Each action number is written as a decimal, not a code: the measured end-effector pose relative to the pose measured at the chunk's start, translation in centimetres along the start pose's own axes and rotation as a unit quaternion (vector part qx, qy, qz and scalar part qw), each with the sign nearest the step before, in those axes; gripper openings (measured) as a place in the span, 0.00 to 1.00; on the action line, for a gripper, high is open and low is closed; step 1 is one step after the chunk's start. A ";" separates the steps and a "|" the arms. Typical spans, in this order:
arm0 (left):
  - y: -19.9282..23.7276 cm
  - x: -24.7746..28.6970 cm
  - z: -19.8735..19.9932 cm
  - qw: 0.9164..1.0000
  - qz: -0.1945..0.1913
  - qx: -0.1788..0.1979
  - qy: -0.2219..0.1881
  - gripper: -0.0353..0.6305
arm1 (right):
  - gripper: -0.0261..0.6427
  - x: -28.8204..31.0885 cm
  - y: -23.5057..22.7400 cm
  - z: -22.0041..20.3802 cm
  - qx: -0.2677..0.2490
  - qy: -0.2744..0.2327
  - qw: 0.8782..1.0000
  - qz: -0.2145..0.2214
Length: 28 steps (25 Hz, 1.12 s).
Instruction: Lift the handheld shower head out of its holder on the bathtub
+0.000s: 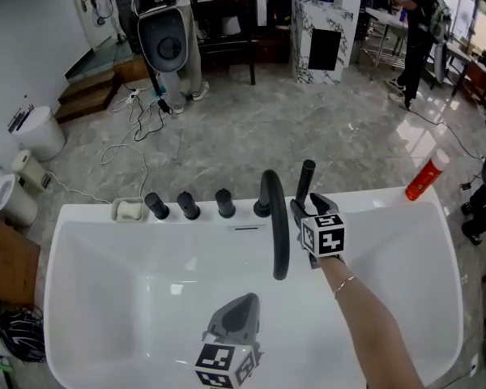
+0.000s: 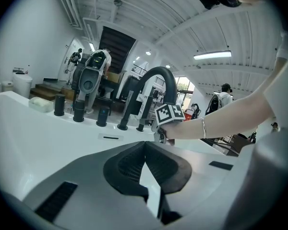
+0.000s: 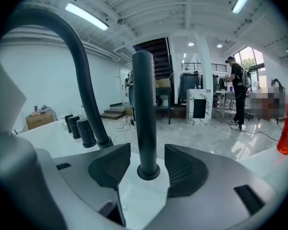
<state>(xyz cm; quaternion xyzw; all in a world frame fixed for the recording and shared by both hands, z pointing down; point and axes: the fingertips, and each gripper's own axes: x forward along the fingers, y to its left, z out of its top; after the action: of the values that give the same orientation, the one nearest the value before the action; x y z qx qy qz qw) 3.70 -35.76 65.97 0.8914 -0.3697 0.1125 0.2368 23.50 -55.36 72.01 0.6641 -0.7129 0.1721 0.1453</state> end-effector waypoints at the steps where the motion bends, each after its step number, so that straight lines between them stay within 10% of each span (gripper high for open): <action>1: 0.1 -0.1 0.0 1.000 0.000 0.001 0.001 0.08 | 0.35 0.1 0.1 0.1 0.000 0.000 1.000 0.002; 28: 1.2 -1.2 0.3 1.000 0.009 0.016 0.004 0.08 | 0.22 -0.2 1.5 0.6 -0.067 0.003 0.997 -0.028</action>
<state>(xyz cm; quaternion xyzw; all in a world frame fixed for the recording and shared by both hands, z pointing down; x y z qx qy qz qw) 2.05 -35.91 65.65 0.8913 -0.3746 0.1243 0.2231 22.06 -55.32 71.29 0.6720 -0.7038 0.1217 0.1958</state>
